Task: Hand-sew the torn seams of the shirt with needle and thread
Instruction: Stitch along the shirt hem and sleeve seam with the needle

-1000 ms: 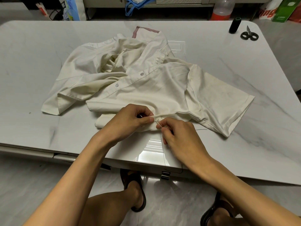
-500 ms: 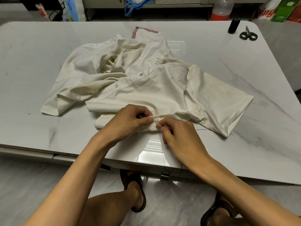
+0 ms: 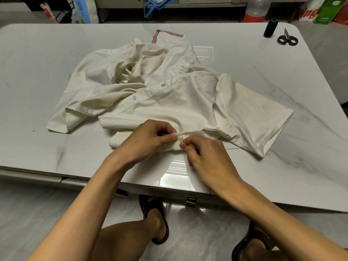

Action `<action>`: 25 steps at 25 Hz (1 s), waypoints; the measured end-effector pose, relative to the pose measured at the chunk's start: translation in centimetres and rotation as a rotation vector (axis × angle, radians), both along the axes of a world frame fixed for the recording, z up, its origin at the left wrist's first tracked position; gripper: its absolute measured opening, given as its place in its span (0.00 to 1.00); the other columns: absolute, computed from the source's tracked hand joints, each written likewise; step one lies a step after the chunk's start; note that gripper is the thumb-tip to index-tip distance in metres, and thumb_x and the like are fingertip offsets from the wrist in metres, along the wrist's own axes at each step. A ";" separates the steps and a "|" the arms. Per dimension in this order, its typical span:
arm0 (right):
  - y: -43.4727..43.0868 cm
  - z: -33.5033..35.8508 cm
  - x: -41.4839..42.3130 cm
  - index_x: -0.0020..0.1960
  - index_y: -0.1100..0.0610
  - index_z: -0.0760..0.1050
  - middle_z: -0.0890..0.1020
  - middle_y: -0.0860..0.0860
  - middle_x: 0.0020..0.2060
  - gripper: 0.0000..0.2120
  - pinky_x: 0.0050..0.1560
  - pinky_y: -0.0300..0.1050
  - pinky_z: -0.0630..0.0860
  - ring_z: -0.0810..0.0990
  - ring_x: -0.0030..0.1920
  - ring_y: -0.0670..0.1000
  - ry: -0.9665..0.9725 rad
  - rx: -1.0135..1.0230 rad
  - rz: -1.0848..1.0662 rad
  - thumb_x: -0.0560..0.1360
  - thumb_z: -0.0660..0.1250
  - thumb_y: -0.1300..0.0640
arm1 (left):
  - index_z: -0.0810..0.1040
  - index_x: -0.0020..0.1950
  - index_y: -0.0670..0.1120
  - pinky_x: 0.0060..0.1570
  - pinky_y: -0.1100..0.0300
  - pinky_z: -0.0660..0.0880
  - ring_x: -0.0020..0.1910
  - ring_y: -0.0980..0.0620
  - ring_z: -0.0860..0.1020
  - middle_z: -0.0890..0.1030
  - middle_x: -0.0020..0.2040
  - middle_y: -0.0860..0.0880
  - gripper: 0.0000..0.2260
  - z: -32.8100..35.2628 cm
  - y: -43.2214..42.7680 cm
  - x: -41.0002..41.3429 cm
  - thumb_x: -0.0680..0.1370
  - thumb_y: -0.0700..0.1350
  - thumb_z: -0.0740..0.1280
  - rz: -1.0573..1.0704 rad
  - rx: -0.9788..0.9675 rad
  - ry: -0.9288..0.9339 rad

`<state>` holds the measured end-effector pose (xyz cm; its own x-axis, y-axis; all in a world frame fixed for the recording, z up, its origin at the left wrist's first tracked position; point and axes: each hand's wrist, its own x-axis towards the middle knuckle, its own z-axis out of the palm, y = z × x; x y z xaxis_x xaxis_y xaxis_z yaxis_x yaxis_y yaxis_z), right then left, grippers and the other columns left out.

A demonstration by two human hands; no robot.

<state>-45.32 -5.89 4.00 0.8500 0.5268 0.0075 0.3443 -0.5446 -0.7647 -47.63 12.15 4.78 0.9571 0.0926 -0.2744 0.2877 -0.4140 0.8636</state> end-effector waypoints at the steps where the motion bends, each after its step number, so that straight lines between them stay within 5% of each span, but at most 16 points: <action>1: 0.0 0.0 0.0 0.52 0.53 0.82 0.72 0.38 0.28 0.11 0.43 0.43 0.71 0.73 0.37 0.43 0.001 0.002 0.000 0.79 0.60 0.61 | 0.83 0.43 0.46 0.39 0.57 0.67 0.34 0.54 0.71 0.76 0.32 0.53 0.06 0.0 0.0 0.0 0.79 0.44 0.70 0.000 0.000 0.002; 25: 0.1 0.1 0.1 0.51 0.52 0.82 0.73 0.41 0.29 0.12 0.40 0.39 0.66 0.72 0.36 0.43 0.019 -0.032 -0.028 0.79 0.60 0.60 | 0.83 0.42 0.47 0.42 0.53 0.68 0.35 0.54 0.72 0.77 0.33 0.52 0.06 0.0 0.0 0.0 0.79 0.45 0.71 -0.004 -0.002 0.000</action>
<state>-45.24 -5.80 4.13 0.8640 0.5029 -0.0252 0.3143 -0.5778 -0.7532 -47.66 12.20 4.78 0.9574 0.0880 -0.2749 0.2862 -0.4138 0.8642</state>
